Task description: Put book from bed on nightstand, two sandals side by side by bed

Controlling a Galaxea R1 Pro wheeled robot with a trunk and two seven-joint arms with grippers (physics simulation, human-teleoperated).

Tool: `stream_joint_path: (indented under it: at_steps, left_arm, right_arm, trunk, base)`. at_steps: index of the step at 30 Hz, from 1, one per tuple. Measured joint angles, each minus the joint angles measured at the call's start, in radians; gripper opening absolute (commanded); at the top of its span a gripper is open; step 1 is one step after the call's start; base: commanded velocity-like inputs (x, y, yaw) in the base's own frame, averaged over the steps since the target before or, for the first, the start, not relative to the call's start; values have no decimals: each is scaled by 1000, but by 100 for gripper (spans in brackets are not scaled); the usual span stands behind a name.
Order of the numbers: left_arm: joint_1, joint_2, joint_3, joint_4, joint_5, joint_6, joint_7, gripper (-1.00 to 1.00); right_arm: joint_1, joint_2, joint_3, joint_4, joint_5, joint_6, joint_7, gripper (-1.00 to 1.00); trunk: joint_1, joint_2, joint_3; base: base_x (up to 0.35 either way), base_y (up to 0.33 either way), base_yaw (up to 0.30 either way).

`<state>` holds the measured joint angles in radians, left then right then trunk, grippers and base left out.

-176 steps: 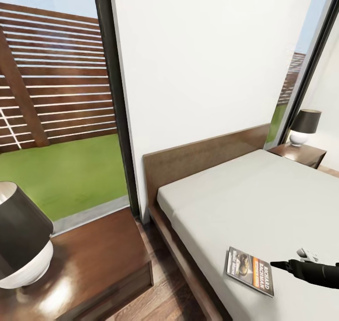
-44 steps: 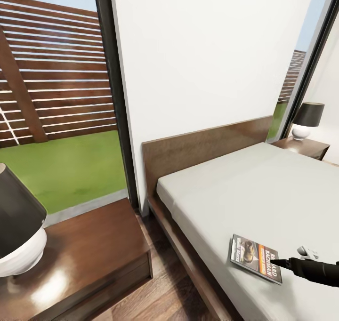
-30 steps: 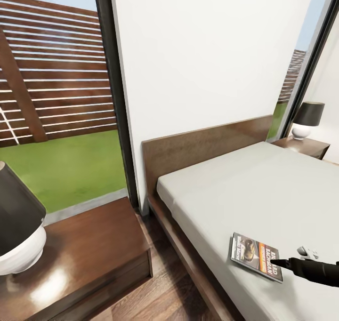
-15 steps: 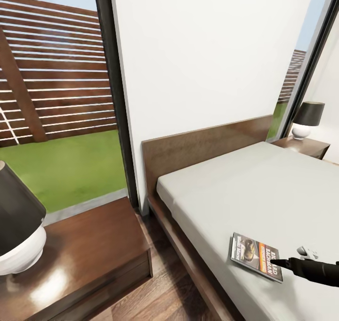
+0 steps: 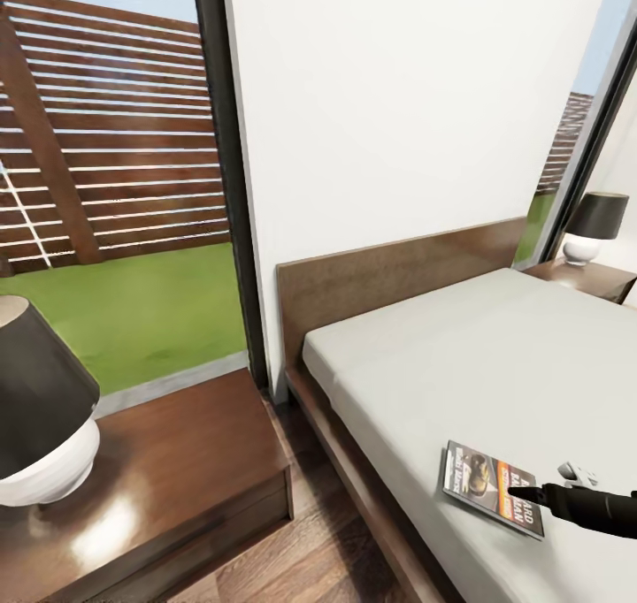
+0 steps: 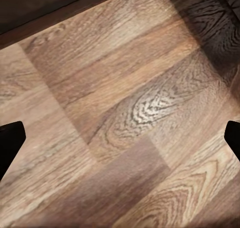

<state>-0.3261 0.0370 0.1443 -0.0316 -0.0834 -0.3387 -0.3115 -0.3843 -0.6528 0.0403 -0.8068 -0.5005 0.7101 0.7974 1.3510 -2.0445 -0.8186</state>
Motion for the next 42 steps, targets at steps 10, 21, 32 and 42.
stream_joint_path:
  at_steps: [10, 21, 32, 42]
  left_arm:
    - [0, 0, 0, 0, 0, 0, 0, 100]
    - [0, 0, -1, 0, 0, 1, 0, 100]
    - [0, 0, 0, 0, 0, 0, 0, 100]
    - [0, 0, 1, 0, 0, 0, 0, 100]
  right_arm:
    - [0, 0, 0, 0, 0, 0, 2, 100]
    - [0, 0, 0, -1, -1, -1, 2, 100]
    - [0, 0, 0, -2, -2, 0, 2, 100]
    - [0, 0, 0, -2, -2, 0, 2, 100]
  trunk:
    - [0, 0, 0]
    - [15, -28, -12]
    - [15, -28, -13]
    - [15, -28, -13]
  base:
    - [0, 0, 5]
    - [0, 0, 0]
    - [0, 0, 0]
    - [0, 0, 0]
